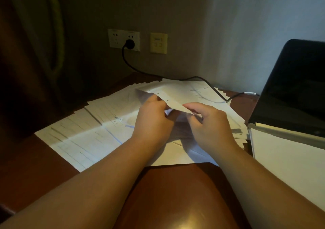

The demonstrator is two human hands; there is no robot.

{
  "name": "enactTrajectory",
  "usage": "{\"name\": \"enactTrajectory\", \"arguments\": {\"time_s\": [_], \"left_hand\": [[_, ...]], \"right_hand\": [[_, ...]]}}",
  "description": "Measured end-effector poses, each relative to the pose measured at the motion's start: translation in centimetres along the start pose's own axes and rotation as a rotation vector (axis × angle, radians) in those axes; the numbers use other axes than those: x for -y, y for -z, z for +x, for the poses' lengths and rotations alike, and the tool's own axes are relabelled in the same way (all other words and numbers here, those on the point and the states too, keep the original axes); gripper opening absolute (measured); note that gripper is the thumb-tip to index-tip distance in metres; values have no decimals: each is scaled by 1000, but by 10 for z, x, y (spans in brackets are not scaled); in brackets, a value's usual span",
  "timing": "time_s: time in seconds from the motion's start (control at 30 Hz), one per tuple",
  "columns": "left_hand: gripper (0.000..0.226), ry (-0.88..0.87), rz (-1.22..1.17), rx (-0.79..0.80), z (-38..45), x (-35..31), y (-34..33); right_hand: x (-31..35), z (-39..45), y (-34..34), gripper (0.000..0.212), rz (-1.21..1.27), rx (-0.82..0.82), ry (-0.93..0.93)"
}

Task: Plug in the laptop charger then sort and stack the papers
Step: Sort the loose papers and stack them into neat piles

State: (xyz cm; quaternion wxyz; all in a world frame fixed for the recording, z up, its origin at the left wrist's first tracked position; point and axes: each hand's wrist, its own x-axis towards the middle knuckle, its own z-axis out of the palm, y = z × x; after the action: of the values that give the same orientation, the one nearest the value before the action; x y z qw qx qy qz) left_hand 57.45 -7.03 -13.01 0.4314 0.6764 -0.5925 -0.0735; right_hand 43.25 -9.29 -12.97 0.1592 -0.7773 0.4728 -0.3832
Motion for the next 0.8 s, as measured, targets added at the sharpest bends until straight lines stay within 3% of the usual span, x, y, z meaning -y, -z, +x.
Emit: {"name": "enactTrajectory", "arguments": {"time_s": [0.1,0.2,0.3,0.37,0.5,0.7,0.8], "left_hand": [[13,4,-69,-109,0,0,1],[8,-30,-94,-118,0,-1,2],[42,4,-24,-1,-2,2,1],[50,-3,81,144,-2,4,1],[43,-65,292,240,-2,8,-1],[46,-86,377,267,6,5,0],[30,-150,432,215,4,4,1]], "right_hand": [[1,0,-1,30,-48,62,53],[-3,1,0,30,-147,-1,22],[-7,4,4,20,-82,-159,-80],[-8,6,5,11,-52,-239,-111],[-8,5,3,11,-9,-284,-129],[-2,3,4,28,-4,-276,-135],[-2,1,5,30,-9,-274,-130]]}}
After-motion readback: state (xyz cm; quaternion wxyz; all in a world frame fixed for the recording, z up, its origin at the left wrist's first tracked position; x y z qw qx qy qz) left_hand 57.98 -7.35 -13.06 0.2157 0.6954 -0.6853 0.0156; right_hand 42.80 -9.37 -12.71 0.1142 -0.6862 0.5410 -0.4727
